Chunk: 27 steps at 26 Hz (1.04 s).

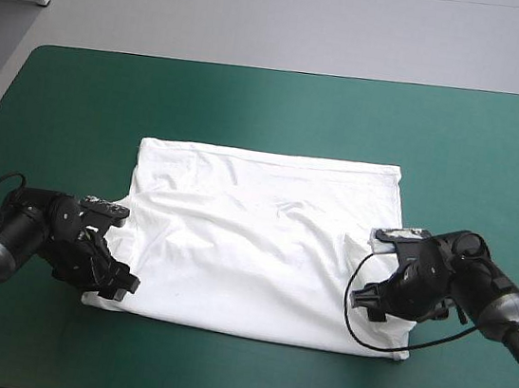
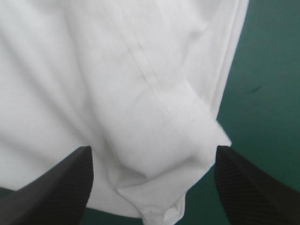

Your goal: Fold the cloth

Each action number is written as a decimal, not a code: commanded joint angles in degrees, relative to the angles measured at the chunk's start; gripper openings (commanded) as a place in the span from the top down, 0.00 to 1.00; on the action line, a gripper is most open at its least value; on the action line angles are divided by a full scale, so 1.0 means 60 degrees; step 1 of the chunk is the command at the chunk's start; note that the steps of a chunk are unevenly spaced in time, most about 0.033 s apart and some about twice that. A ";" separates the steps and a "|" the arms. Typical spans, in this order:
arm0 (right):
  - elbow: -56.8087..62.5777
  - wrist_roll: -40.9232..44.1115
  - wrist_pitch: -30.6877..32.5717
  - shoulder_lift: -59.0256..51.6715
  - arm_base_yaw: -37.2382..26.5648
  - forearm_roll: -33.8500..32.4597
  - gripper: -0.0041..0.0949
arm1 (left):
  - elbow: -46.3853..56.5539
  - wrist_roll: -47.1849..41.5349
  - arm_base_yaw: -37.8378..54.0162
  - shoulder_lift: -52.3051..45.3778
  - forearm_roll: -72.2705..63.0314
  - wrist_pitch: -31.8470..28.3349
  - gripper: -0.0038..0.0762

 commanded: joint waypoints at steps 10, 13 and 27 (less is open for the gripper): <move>-0.2631 0.0015 0.0216 -0.0685 -0.0005 -0.0991 0.21 | -0.2266 -0.1388 -0.0040 -0.1095 0.1155 -0.0262 0.29; -0.2645 0.0015 0.0256 -0.0721 -0.0005 -0.0971 0.21 | -0.2220 -0.2191 -0.0028 -0.1426 0.1954 -0.0395 0.29; -0.2645 -0.0680 0.1162 -0.1138 -0.0005 -0.0164 0.26 | 0.0858 -0.3387 0.1786 -0.0696 0.1408 -0.4200 0.29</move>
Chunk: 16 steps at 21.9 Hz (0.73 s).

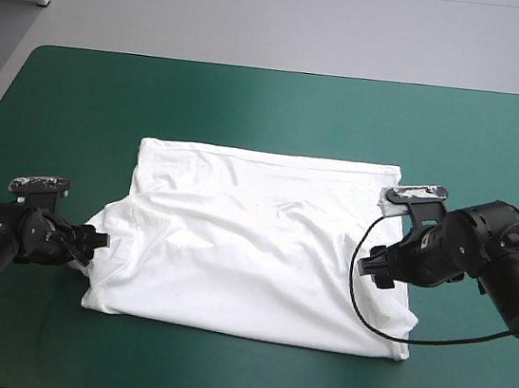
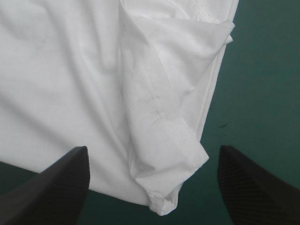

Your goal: Fold the cloth

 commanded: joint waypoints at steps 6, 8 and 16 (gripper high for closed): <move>-0.0321 -0.0111 -0.0024 -0.0616 -0.0005 0.0000 0.28 | 0.0169 0.0207 0.0072 0.1600 -0.0909 -0.1702 0.37; -0.0321 -0.0133 -0.0009 -0.0632 -0.0005 0.0000 0.28 | 0.0169 0.0692 0.0072 0.1598 -0.1361 -0.1549 0.59; -0.0321 -0.0171 -0.0116 -0.0632 -0.0005 -0.0059 0.28 | 0.0033 0.1313 0.0053 0.0871 -0.1681 -0.1376 0.96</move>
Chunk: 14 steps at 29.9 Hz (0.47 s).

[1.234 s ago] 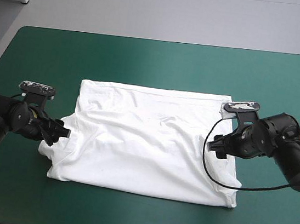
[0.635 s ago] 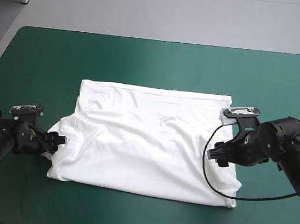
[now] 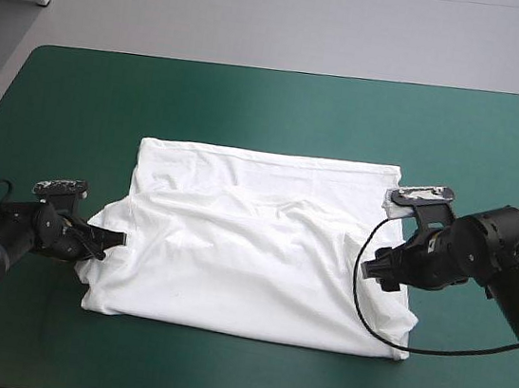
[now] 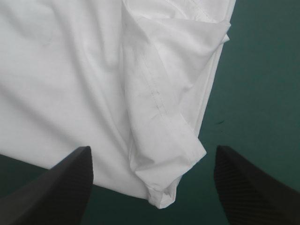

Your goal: Fold the cloth

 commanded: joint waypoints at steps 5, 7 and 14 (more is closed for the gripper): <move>-0.0321 -0.0109 -0.0259 -0.0257 -0.0005 0.0000 0.28 | -0.0686 0.0039 -0.0010 -0.1820 -0.0051 0.0089 0.96; -0.0321 -0.0109 -0.0283 -0.0257 -0.0005 0.0000 0.28 | -0.0908 0.0039 -0.0010 -0.2380 -0.0036 0.0013 0.96; -0.0321 -0.0047 -0.0523 -0.0257 -0.0005 0.0000 0.28 | -0.1248 0.1111 -0.0010 -0.3238 -0.1411 0.0007 0.96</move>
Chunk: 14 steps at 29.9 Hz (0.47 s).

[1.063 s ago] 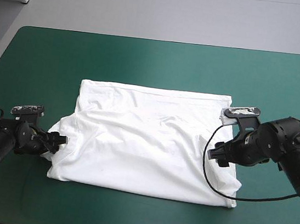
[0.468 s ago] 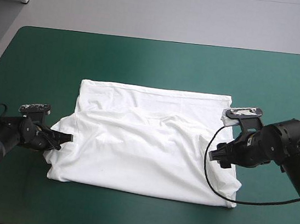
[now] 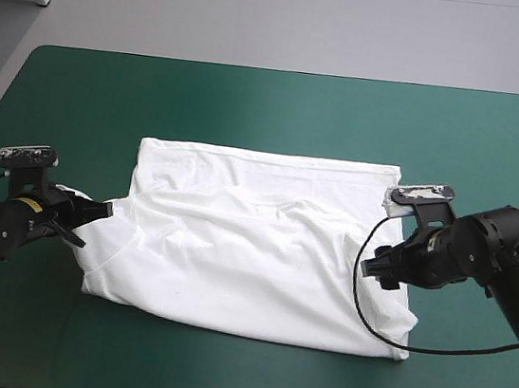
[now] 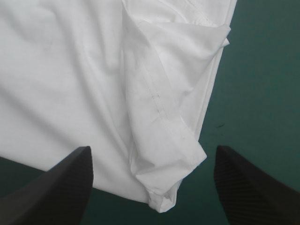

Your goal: Fold the cloth

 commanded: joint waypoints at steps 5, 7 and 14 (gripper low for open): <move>-0.0321 -0.0035 -0.0496 -0.0257 -0.0005 0.0000 0.28 | -0.0357 0.4884 -0.0010 0.0218 -0.5058 0.0659 0.96; -0.0321 -0.0035 -0.0498 -0.0257 -0.0005 0.0000 0.28 | -0.0357 0.5860 -0.0010 0.0505 -0.6062 0.1170 0.96; -0.0321 -0.0035 -0.0498 -0.0257 -0.0005 0.0000 0.28 | -0.0357 0.7247 -0.0049 0.1530 -0.6530 0.2202 0.96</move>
